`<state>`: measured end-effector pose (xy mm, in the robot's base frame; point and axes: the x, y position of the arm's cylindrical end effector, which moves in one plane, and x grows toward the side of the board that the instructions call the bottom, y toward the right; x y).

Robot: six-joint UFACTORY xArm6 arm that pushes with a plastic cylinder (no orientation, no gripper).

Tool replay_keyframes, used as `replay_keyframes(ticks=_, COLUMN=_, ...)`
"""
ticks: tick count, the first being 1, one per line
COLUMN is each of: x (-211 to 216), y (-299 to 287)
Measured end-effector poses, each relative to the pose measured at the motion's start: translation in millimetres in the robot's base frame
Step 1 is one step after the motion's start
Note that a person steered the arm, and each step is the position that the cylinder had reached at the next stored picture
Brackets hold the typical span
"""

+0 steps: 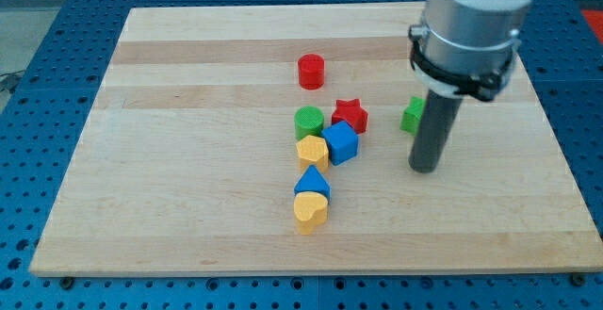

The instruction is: Place your arm at the right of the triangle

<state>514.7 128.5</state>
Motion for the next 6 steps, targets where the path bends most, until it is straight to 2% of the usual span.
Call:
replay_keyframes(ticks=1, x=21.1, y=-2.4)
replay_keyframes(ticks=3, x=25.9, y=-76.7)
replay_keyframes(ticks=6, x=22.9, y=-91.0)
